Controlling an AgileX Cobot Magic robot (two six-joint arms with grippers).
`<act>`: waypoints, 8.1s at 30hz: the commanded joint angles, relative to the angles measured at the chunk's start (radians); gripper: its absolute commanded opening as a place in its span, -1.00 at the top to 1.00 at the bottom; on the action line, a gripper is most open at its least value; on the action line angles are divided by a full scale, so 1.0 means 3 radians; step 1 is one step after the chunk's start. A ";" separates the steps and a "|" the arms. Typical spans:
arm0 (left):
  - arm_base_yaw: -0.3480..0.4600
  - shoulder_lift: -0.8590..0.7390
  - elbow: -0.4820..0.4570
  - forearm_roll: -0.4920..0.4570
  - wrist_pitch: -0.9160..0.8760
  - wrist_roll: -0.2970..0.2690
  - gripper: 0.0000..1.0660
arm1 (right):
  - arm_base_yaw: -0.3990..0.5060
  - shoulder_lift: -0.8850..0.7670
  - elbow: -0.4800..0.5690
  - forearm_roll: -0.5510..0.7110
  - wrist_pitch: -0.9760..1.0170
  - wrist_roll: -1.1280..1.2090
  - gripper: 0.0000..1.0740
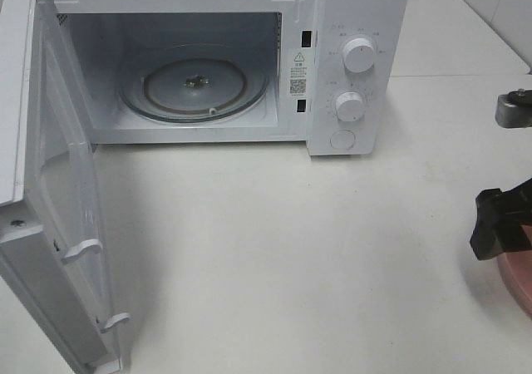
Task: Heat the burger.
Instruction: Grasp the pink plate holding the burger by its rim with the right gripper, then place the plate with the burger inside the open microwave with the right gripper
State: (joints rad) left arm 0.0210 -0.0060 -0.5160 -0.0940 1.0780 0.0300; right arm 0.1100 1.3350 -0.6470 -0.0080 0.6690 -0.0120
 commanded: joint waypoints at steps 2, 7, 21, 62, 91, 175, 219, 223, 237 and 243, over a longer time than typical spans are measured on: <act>0.0003 -0.0077 -0.0003 -0.0013 -0.0030 -0.0007 -0.87 | -0.0130 0.0097 0.0000 -0.0053 -0.0077 0.0060 -0.82; 0.0003 -0.0077 -0.0003 -0.0013 -0.0030 -0.0007 -0.87 | -0.0210 0.0417 0.0000 -0.0107 -0.0290 0.0177 -0.79; 0.0003 -0.0077 -0.0003 -0.0013 -0.0030 -0.0007 -0.87 | -0.0210 0.0987 0.0000 -0.0237 -0.0620 0.0430 -0.71; 0.0003 -0.0077 -0.0003 -0.0013 -0.0030 -0.0007 -0.87 | -0.0210 0.1443 -0.0007 -0.0563 -0.0650 0.0660 1.00; 0.0003 -0.0077 -0.0003 -0.0013 -0.0030 -0.0010 -0.87 | 0.0637 0.1097 -0.0030 -0.1767 0.0103 0.1793 1.00; 0.0003 -0.0077 -0.0003 -0.0013 -0.0030 -0.0010 -0.87 | 0.4103 0.1097 0.0007 -0.2237 0.1010 0.2077 0.97; 0.0003 -0.0077 -0.0003 -0.0013 -0.0030 -0.0010 -0.87 | 0.3897 0.1093 -0.0007 -0.3050 -0.0140 0.0933 1.00; 0.0003 -0.0077 -0.0003 -0.0013 -0.0030 -0.0010 -0.87 | 0.3813 0.1053 -0.0007 -0.3047 -0.0263 0.0753 1.00; 0.0003 -0.0077 -0.0003 -0.0013 -0.0030 -0.0010 -0.87 | 0.3373 0.0823 -0.0040 -0.2893 -0.0527 -0.0320 1.00; 0.0003 -0.0077 -0.0003 -0.0013 -0.0030 -0.0010 -0.87 | 0.3203 0.0823 -0.0187 -0.2643 -0.0540 -0.0783 1.00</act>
State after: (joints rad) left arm 0.0210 -0.0060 -0.5160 -0.0940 1.0780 0.0300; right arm 1.0930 1.5970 -0.6720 -0.7910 0.5100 -0.1770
